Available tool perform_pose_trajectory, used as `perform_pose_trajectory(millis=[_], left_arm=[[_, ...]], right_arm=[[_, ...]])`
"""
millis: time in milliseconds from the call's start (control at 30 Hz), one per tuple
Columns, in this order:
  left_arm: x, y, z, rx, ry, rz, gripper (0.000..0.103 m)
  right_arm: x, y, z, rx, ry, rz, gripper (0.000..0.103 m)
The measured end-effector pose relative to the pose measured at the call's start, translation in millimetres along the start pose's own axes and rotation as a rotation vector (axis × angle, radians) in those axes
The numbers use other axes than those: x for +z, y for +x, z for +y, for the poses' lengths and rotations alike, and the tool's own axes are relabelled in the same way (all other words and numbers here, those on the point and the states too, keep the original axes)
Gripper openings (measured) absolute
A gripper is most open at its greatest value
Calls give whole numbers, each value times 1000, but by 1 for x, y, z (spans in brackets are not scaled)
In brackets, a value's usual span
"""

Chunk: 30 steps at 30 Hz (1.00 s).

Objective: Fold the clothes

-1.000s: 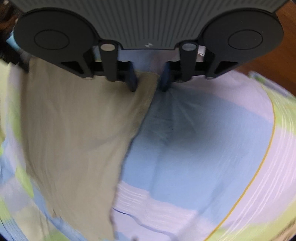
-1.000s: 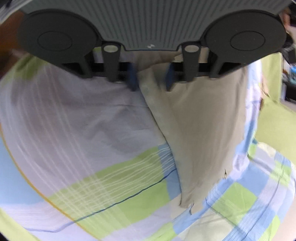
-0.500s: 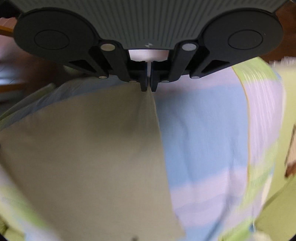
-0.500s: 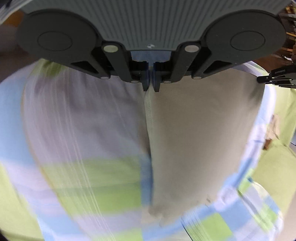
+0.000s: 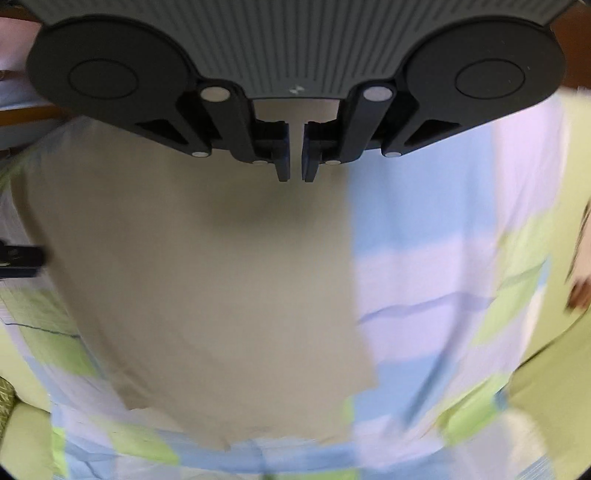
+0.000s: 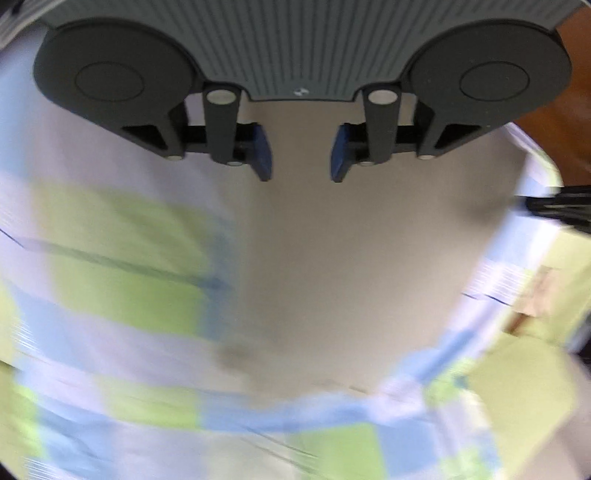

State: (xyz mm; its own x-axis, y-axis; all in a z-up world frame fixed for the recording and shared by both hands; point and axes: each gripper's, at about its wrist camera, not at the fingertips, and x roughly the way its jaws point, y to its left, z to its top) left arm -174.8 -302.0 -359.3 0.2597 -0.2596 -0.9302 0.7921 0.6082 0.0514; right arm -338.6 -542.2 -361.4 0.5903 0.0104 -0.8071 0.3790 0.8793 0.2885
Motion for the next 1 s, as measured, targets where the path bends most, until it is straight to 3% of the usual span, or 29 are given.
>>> perform_pose_trajectory(millis=[67,100,133,200,267,333,400,467,533,600,633,667,700,800,833,900,1000], left_arm=[[0,33,0,31,42,37,18],[22,46,31,33,41,39,18],[22,48,41,24,34,36,18],[24,37,63,77,-18,62,12],[31,23,76,87,-56,34,11],[56,11,85,25,-75,-37,11],[85,21,80,-20,-34,-78,12],[108,41,73,-48,12,-81,13],[133,68,76,-125,56,-69,15],[150,88,81,-135,96,-52,16],[155,86,85,-142,103,-48,14],[167,89,99,-202,93,-43,11],[179,85,109,-212,71,-55,11],[199,67,130,-154,27,-181,10],[201,66,132,-154,23,-188,14],[236,77,149,-166,-21,-205,14],[273,113,163,-142,-40,-169,14]], right_arm=[[10,28,-1,35,-27,37,18],[12,41,-5,19,-44,68,8],[14,48,-10,-6,-54,88,0],[19,46,-33,-71,-22,102,0],[30,34,-40,-164,-31,106,0],[43,23,-42,-222,-47,79,5],[68,27,-36,-192,-39,21,5],[98,53,-19,-87,-63,-20,5],[119,82,-7,2,-101,-25,6],[132,107,-8,7,-127,1,6],[134,114,-13,-7,-131,13,0],[139,123,-28,-32,-113,14,0],[147,127,-41,-48,-84,13,0],[175,124,-47,-154,-74,-7,0],[187,124,-45,-157,-57,-29,8],[208,130,-38,-103,-10,-72,13],[242,162,-19,64,31,-73,16]])
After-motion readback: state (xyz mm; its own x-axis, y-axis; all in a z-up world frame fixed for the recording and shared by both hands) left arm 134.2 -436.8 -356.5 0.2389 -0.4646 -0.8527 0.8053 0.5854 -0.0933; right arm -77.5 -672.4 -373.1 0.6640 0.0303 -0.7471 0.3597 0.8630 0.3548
